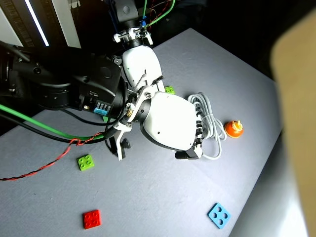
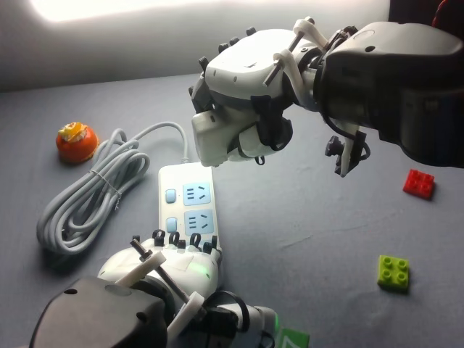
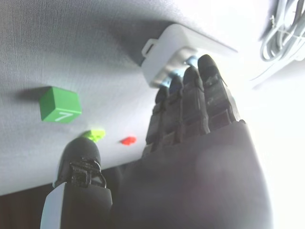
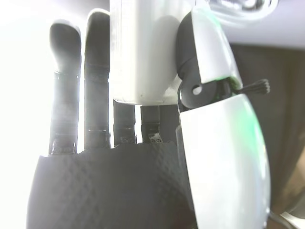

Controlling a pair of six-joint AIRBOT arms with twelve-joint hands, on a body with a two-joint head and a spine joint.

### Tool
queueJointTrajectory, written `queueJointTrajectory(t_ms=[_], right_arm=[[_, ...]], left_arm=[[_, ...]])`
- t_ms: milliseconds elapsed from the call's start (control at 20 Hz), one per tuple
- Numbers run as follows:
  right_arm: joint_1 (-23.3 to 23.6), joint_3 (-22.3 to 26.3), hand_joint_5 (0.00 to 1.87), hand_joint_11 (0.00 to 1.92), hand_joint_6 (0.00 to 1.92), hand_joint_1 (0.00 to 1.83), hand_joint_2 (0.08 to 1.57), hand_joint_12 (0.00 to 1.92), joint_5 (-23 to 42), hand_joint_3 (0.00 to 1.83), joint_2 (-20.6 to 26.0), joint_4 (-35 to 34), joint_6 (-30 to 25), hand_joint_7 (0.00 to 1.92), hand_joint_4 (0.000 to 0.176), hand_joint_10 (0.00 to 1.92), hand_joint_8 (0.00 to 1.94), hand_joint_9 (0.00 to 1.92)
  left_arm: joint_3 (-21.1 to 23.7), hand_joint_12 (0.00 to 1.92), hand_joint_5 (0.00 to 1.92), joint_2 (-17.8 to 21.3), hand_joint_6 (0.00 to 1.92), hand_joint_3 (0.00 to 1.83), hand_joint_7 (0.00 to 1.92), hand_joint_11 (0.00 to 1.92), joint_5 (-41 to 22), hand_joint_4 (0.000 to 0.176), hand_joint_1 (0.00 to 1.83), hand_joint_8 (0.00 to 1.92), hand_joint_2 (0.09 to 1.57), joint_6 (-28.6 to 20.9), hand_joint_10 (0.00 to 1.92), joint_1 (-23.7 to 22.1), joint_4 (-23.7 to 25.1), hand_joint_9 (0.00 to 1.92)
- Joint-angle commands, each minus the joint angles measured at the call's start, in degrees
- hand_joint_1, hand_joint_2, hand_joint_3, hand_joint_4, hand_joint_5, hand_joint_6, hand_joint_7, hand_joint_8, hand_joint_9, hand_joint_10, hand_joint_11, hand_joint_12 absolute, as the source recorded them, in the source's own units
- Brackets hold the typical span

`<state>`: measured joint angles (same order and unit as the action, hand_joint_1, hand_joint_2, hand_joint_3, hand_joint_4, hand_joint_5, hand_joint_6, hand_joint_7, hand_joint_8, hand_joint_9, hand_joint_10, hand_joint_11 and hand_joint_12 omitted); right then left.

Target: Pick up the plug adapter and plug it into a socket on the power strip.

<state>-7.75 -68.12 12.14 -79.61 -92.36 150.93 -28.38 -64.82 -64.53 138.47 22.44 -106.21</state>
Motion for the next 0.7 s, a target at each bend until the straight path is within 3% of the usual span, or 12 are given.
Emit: queueJointTrajectory(t_ms=[0,50,200,500,650], right_arm=[[0.5,0.0,0.82,0.7,1.05,1.23,1.18,1.59,0.2,0.0,0.2,1.1,-0.5,0.93,0.0,1.2,1.29,0.81],[0.5,0.0,0.82,0.69,1.04,1.24,1.18,1.59,0.4,0.0,0.0,0.1,-0.4,0.93,0.0,1.2,1.3,0.81],[0.0,0.0,0.85,0.67,1.0,1.23,1.17,1.6,2.6,0.0,-1.2,-3.8,1.1,0.92,0.0,1.23,1.32,0.78],[0.4,0.0,0.84,0.68,1.03,1.22,1.18,1.58,4.7,0.0,-2.2,-22.9,19.1,0.91,0.0,1.21,1.32,0.79],[0.9,-0.1,0.9,0.7,0.92,1.24,1.16,1.56,6.1,0.0,-2.7,-23.4,21.5,0.93,0.0,1.2,1.3,0.81]], left_arm=[[0.3,0.43,0.13,0.3,0.0,0.0,0.11,0.0,-0.5,0.0,0.0,0.0,1.24,-0.1,0.0,-0.2,2.6,0.11],[0.3,0.48,0.14,0.3,0.0,0.0,0.13,0.0,-0.5,0.0,0.0,0.01,1.23,-0.1,0.01,-0.2,2.6,0.13],[0.3,0.34,0.1,0.3,0.0,0.0,0.1,0.0,-0.5,0.0,0.0,0.0,1.24,-0.1,0.0,-0.2,2.5,0.09],[0.4,0.4,0.11,0.4,0.0,0.0,0.1,0.0,-0.4,0.0,0.0,0.0,1.23,-0.1,0.0,-0.1,2.4,0.09],[0.5,0.4,0.12,0.4,0.0,0.0,0.11,0.0,-0.4,0.0,0.01,0.0,1.23,-0.1,0.0,-0.2,2.3,0.1]])
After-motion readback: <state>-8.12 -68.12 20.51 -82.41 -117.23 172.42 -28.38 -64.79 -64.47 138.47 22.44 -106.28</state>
